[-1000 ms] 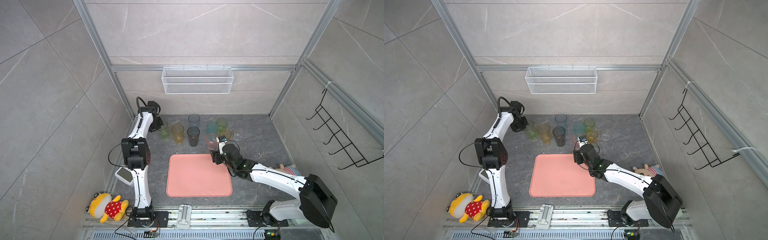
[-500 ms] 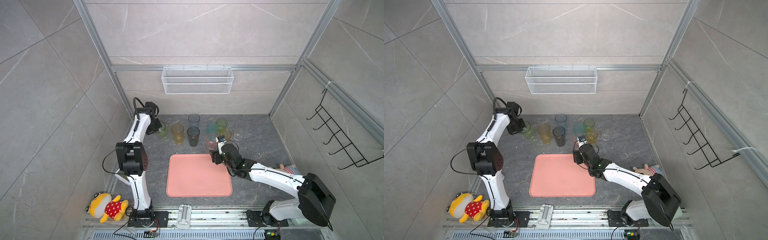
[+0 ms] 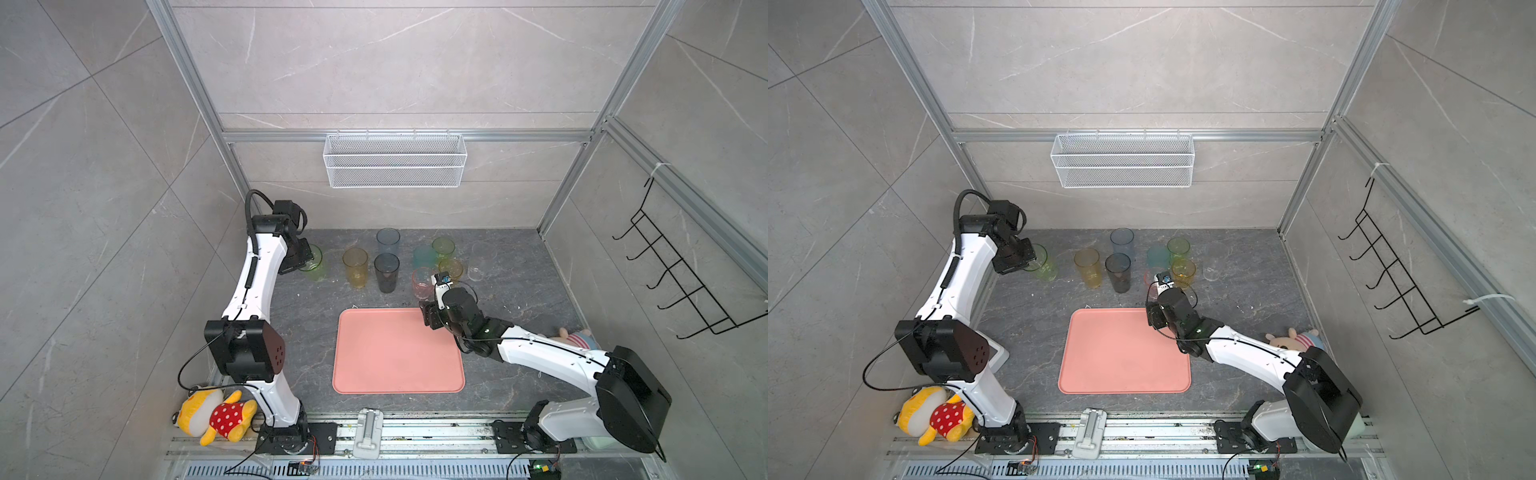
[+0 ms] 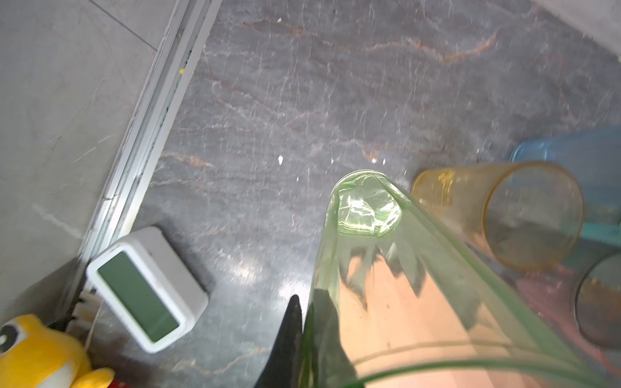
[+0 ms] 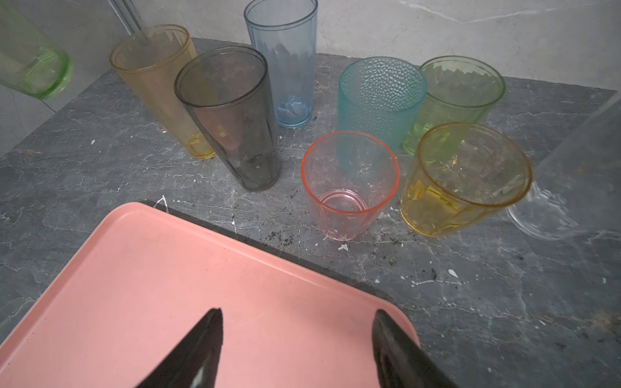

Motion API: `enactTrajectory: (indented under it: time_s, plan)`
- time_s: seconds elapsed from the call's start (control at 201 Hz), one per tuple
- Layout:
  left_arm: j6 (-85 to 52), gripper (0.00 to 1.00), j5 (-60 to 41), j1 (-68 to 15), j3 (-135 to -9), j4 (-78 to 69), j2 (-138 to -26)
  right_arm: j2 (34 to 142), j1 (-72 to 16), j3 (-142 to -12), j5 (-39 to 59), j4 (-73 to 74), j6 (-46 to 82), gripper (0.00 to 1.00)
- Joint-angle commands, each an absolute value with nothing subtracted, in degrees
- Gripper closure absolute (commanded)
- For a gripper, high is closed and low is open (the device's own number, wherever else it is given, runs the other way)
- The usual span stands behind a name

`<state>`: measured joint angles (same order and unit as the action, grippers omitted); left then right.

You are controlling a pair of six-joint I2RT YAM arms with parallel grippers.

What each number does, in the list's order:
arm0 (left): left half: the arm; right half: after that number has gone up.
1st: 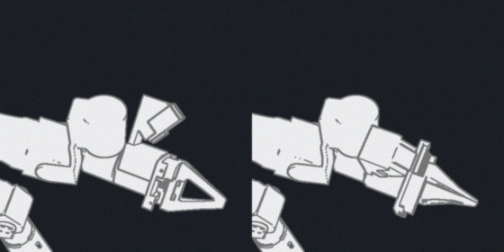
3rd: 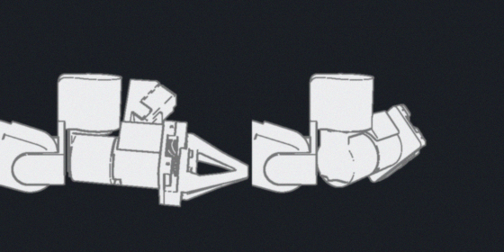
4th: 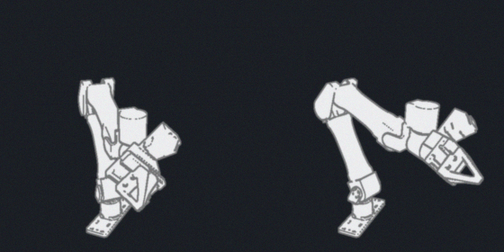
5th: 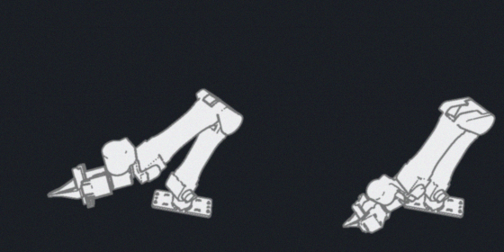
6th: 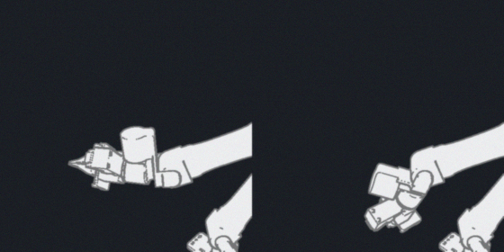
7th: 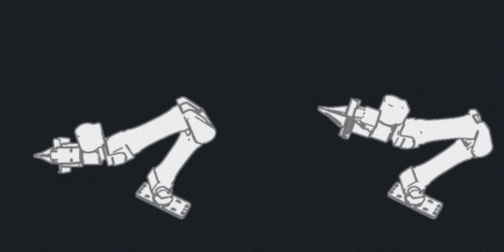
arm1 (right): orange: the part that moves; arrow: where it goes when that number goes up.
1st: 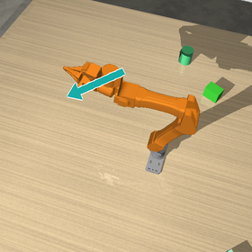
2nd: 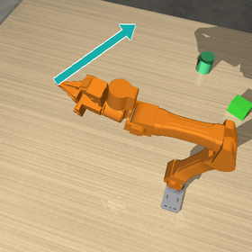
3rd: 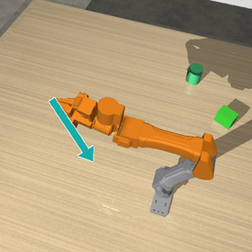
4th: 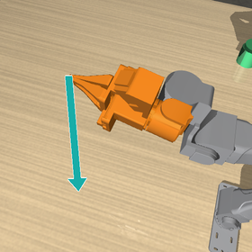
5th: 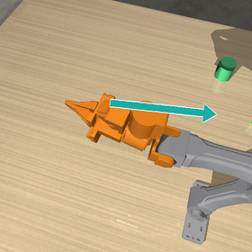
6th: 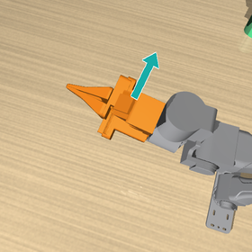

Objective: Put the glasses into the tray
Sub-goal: 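Lift the green cup with left gripper and carry it toward the tray, then lower the green cup onto the tray corner and open the left gripper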

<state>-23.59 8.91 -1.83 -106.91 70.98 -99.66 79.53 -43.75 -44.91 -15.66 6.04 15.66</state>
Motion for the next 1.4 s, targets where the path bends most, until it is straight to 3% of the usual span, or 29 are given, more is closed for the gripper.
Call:
enactTrajectory:
  time_s: [0.0, 0.533, 1.001, 1.399]
  plan:
    - [-20.2, 1.0, 7.8, -1.8, -105.9, 75.8, -95.1, 80.0, -44.1, -46.6, -16.8, 4.9, 16.7, 0.29]
    - [-18.4, 1.0, 5.2, -12.2, -94.5, 75.8, -89.5, 80.0, -44.1, -46.3, -16.1, 5.4, 17.5, 0.29]
    - [-21.6, 1.0, 5.9, -18.7, -90.7, 71.7, -94.8, 80.0, -44.1, -46.3, -16.3, 5.4, 17.4, 0.29]
    - [-23.4, 1.0, 6.2, -19.1, -88.6, 68.1, -99.4, 80.6, -44.1, -46.7, -16.1, 5.3, 17.4, 0.29]
